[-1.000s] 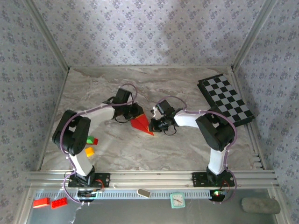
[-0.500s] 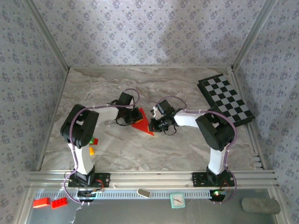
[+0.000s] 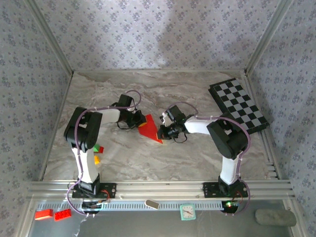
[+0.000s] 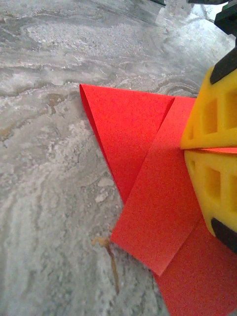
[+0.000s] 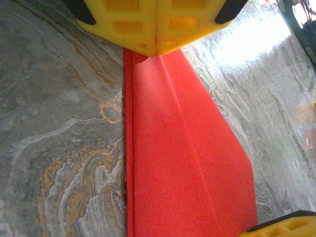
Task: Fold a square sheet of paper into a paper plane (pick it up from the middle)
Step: Fourth fold the wing at the center of the table.
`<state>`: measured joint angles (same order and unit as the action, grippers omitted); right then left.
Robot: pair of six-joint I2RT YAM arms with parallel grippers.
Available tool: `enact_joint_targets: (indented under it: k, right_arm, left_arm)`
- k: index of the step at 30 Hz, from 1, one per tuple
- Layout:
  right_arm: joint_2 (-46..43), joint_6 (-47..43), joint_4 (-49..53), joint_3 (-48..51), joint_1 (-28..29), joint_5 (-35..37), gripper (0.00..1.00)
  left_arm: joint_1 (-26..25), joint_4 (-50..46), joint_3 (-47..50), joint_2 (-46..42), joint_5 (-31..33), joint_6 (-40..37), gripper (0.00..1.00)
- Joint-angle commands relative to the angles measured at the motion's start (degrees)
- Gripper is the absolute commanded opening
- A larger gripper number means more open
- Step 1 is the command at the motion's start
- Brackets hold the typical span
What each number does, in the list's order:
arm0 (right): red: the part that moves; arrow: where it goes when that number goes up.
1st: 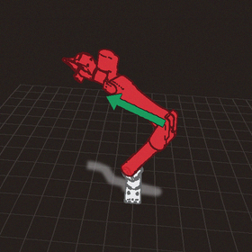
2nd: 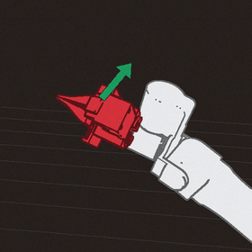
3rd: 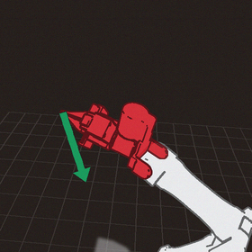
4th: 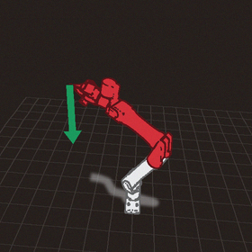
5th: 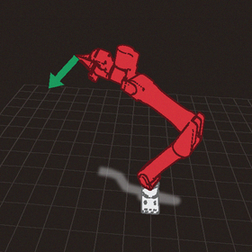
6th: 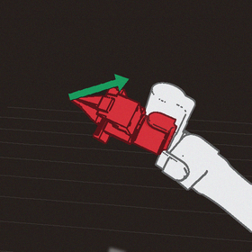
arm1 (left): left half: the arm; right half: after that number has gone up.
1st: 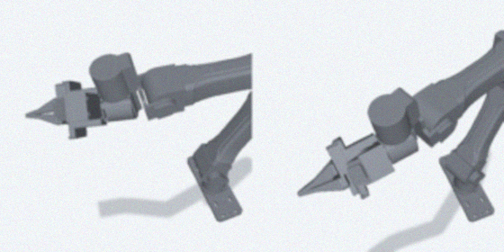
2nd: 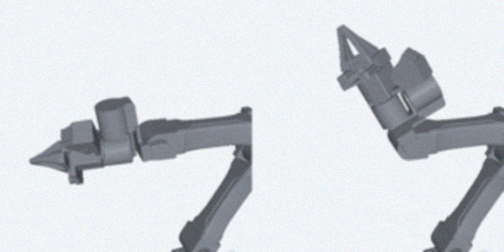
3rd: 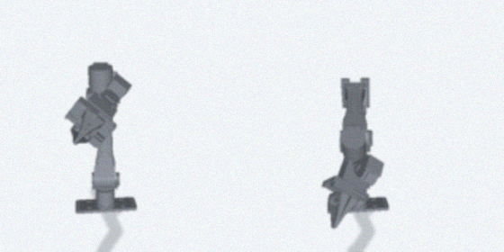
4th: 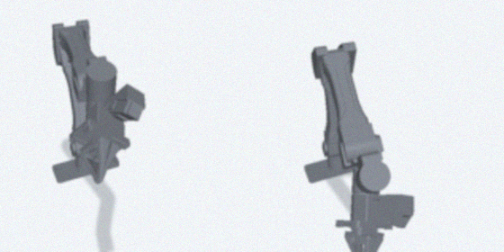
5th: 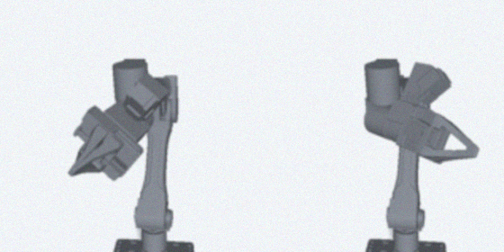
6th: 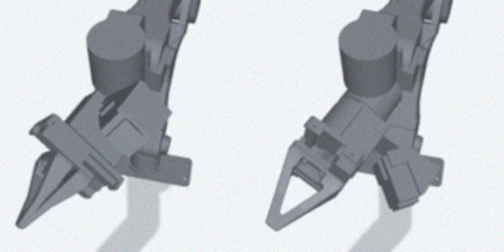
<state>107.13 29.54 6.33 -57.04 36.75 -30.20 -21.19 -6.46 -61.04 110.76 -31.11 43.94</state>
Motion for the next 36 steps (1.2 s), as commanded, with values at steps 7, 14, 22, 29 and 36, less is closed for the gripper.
enact_joint_targets:
  k: [7, 14, 22, 29, 36]
  right_arm:
    - [3.4, -0.6, 9.8, -13.1, 1.6, 2.6, 0.02]
    - [9.3, 1.8, 10.0, -19.1, 2.7, 4.3, 0.0]
    - [11.8, 3.0, 8.6, -21.7, 2.5, 3.2, 0.0]
    - [13.6, 3.2, 9.0, -22.0, 2.4, 4.0, 0.0]
    - [11.2, 2.9, 8.7, -16.5, 1.8, 3.4, 0.0]
  left_arm:
    - [1.2, -4.9, 1.0, 3.2, 8.2, -2.0, 0.11]
    - [0.9, -5.7, 0.7, 3.6, 8.4, -2.3, 0.1]
    - [0.6, -5.7, 0.5, 3.9, 8.4, -2.4, 0.1]
    - [0.4, -6.0, 0.2, 4.1, 8.5, -2.4, 0.11]
    - [0.4, -7.7, 0.1, 4.3, 11.3, -2.0, 0.1]
